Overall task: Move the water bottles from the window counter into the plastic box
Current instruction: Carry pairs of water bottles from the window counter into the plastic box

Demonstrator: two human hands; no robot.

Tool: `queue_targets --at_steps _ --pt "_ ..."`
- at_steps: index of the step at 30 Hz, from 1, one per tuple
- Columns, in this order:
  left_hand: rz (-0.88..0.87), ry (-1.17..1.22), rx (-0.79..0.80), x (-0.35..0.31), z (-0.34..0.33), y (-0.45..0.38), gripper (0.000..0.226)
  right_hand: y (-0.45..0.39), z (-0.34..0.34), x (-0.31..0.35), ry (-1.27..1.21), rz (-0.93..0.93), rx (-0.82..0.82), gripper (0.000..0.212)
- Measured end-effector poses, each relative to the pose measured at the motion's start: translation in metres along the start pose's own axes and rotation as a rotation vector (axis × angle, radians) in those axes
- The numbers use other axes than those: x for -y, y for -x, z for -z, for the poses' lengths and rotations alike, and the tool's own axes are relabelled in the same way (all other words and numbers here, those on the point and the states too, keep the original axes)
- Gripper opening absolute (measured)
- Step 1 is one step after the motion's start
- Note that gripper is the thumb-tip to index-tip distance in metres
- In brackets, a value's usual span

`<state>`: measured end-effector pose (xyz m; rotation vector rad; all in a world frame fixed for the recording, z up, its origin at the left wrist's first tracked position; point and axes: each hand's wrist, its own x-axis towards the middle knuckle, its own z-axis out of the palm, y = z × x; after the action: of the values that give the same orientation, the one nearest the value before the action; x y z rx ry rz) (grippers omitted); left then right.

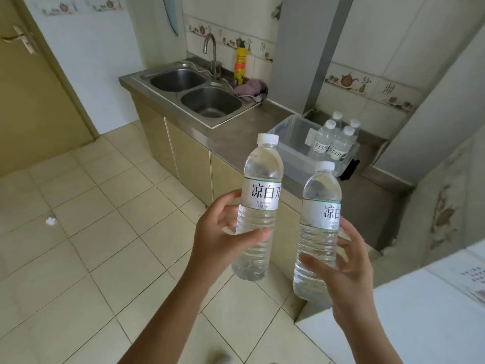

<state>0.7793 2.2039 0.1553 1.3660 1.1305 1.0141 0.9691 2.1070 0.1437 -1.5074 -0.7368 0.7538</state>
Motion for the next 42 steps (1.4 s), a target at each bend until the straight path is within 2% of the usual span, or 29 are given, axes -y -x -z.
queue_targets --at_steps 6,9,15,19,23,27,31,35,42 --pt "0.025 0.043 0.052 0.006 -0.033 -0.102 0.076 -0.092 -0.006 -0.002 0.04 -0.021 -0.071 0.095" --pt "0.036 0.054 0.052 0.007 -0.054 -0.143 0.079 -0.138 -0.004 -0.007 0.05 -0.037 -0.096 0.087" --pt "0.039 0.089 0.117 -0.003 -0.107 -0.232 0.065 -0.243 0.001 -0.002 0.048 -0.087 -0.167 0.07" --pt "0.023 0.084 0.176 -0.011 -0.143 -0.287 0.072 -0.299 0.004 0.002 0.068 -0.06 -0.21 0.076" --pt "-0.065 0.075 0.21 -0.013 -0.184 -0.339 0.074 -0.341 0.002 -0.002 0.076 -0.02 -0.312 0.08" --pt "-0.121 0.047 0.316 -0.008 -0.218 -0.383 0.081 -0.374 -0.003 -0.009 0.071 0.02 -0.392 0.081" --pt "-0.143 0.023 0.457 0.001 -0.24 -0.41 0.077 -0.395 -0.012 -0.016 0.063 0.035 -0.492 0.08" --pt "-0.106 0.055 0.529 0.021 -0.247 -0.423 0.079 -0.405 -0.019 -0.022 0.073 0.047 -0.553 0.075" --pt "-0.008 0.041 0.599 0.062 -0.238 -0.427 0.083 -0.393 -0.032 -0.041 0.159 0.063 -0.583 0.089"
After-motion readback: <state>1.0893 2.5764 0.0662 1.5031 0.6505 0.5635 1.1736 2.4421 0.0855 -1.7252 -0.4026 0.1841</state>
